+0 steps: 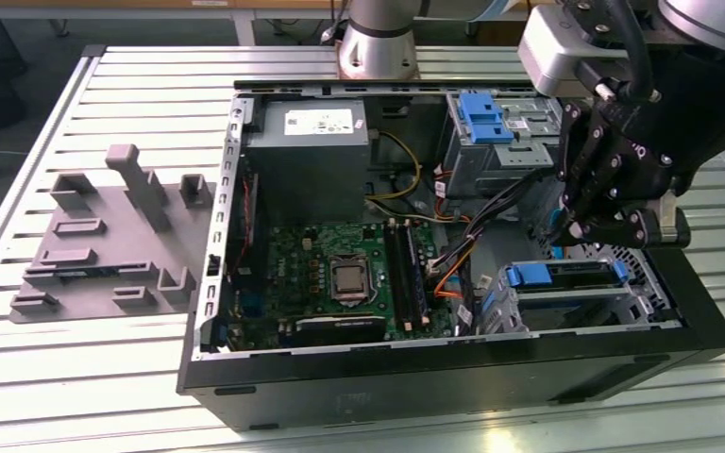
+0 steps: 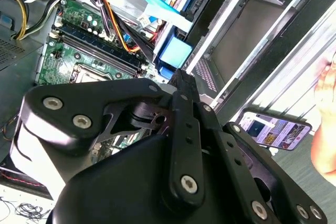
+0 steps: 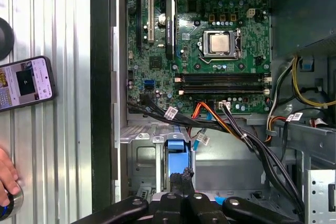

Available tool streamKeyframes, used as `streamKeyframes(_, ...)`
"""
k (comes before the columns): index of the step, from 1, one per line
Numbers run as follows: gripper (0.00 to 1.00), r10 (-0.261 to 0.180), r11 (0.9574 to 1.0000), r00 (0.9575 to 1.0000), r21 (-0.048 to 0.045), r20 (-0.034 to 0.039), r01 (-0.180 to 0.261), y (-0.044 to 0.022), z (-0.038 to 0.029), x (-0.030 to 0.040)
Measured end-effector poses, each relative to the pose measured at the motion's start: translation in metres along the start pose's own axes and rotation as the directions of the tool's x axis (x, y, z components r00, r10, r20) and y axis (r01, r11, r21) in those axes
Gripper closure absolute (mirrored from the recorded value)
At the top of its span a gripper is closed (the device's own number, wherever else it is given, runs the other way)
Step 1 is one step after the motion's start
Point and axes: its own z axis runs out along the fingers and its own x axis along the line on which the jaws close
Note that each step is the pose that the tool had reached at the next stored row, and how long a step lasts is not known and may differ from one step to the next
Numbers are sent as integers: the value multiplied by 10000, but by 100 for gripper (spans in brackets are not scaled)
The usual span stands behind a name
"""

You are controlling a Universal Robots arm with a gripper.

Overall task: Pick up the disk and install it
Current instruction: 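Insert the disk into the insertion slot, then insert the first disk wire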

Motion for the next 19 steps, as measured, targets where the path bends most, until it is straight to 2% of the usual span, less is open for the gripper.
streamKeyframes(6,89,1,10000,10000,0,1,-1,-2,3,0)
streamKeyframes(9,89,1,10000,10000,0,2,-1,-45,4,-1)
streamKeyframes(11,89,1,10000,10000,0,1,-1,-106,3,-4)
streamKeyframes(19,89,1,10000,10000,0,3,-1,-460,35,-32)
